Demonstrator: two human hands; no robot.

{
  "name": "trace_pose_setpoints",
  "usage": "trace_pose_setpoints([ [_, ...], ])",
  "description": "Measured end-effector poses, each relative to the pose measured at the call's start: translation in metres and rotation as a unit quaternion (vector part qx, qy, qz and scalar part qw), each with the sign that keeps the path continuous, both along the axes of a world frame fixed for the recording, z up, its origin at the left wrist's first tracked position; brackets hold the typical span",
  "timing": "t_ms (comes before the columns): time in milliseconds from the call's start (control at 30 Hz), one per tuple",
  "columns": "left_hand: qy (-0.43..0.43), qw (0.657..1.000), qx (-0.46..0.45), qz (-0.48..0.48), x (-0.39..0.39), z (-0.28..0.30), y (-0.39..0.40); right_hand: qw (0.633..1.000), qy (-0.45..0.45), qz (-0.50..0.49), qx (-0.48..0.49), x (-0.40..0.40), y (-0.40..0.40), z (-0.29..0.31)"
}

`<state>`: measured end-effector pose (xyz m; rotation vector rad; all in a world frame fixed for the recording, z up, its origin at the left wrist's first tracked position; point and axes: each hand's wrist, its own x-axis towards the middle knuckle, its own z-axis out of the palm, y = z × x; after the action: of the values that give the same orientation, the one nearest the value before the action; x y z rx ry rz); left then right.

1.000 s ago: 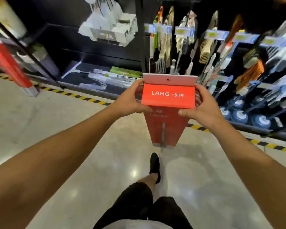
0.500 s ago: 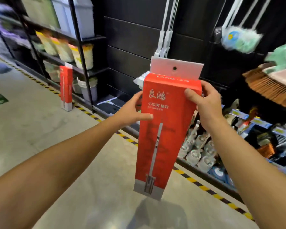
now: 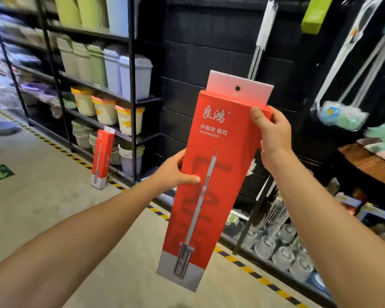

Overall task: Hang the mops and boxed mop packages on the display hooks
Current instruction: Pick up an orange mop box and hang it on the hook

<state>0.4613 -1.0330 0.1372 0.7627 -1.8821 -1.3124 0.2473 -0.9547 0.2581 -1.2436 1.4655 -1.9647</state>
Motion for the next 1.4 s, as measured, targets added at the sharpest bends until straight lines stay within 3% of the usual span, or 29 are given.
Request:
trace_pose_setpoints([
  [167, -0.008, 1.0, -0.004, 0.023, 0.044, 0.011, -0.052, 0.999, 0.05, -0.004, -0.007, 0.046, -0.058, 0.005],
  [467, 0.028, 0.998, -0.017, 0.054, 0.063, 0.021, -0.192, 0.979, 0.198, 0.048, -0.014, 0.056, -0.212, 0.015],
  [900, 0.037, 0.992, -0.041, 0.111, 0.07, 0.073, -0.42, 0.972, 0.217, 0.079, -0.054, 0.055, -0.458, 0.083],
  [1400, 0.084, 0.992, -0.085, 0.03, 0.143, 0.142, -0.694, 0.967, 0.223, 0.028, -0.12, 0.139, -0.696, 0.149],
])
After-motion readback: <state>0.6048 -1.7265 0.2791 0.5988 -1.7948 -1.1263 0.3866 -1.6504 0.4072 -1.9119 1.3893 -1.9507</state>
